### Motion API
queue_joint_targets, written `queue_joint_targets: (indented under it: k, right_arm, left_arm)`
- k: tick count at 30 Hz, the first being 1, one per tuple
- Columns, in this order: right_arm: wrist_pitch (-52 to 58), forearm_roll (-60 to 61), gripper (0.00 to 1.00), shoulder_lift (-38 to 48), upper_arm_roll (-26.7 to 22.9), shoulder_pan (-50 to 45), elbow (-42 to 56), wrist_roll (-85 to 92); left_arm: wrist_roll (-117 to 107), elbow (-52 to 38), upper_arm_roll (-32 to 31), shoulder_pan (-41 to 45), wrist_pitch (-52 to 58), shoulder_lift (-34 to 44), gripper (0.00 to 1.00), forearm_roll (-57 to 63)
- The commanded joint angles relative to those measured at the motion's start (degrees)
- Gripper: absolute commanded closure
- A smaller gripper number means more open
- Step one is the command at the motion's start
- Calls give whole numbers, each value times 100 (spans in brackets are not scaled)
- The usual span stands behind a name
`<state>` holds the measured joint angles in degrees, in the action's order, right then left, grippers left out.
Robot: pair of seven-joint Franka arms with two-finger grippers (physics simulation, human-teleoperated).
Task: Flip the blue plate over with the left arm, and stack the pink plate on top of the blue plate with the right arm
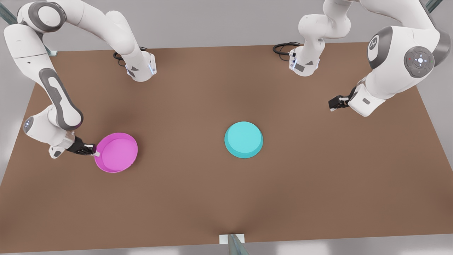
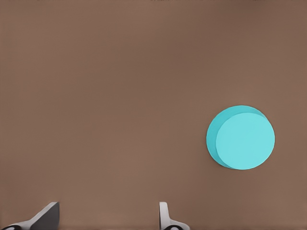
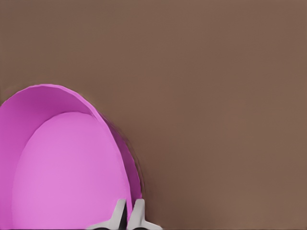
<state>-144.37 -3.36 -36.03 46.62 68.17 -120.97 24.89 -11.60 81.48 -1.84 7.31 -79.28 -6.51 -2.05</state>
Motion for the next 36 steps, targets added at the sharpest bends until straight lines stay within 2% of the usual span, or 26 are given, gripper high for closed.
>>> queue_joint_targets:
  k: [1, 4, 23, 24, 25, 26, 27, 31, 33, 36]
  right_arm:
    - [-3, -42, 79, 9, 5, -6, -6, -46]
    - [-47, 266, 79, 132, 172, -58, -111, -63]
    - [-100, 1391, 79, 536, 189, -1412, -190, -204]
    - [-83, 1391, 42, 536, 181, -1430, -173, -204]
    - [-47, 1365, 17, 597, 172, -1430, -182, -204]
    - [67, 1356, 15, 764, 163, -1412, -190, -195]
    - [93, 1347, 1, 887, 163, -1394, -208, -204]
    - [-293, 1347, 0, 888, 101, -1473, -357, -634]
    - [-346, 1321, 0, 817, -179, -1693, -340, -845]
    - [-689, 1206, 0, 817, -233, -1720, -436, -881]
  left_arm:
    - [0, 0, 0, -1, 0, 0, 0, 3]
    - [0, 0, 0, 7, 0, 0, 0, 3]
    - [0, -9, 9, -1, -9, -8, 0, 3]
    - [0, -9, 9, -1, 0, -8, 0, 3]
    - [-9, -9, 9, -1, -9, -8, 0, 3]
    - [-9, -9, 9, -1, -9, -8, 0, 3]
    - [-9, -9, 9, -1, 0, -8, 0, 3]
    - [-9, 0, 9, 7, 0, -8, 0, -6]
    - [17, 0, -9, 7, 0, 9, 0, -23]
    - [-44, -9, -18, 34, -35, -8, 0, -50]
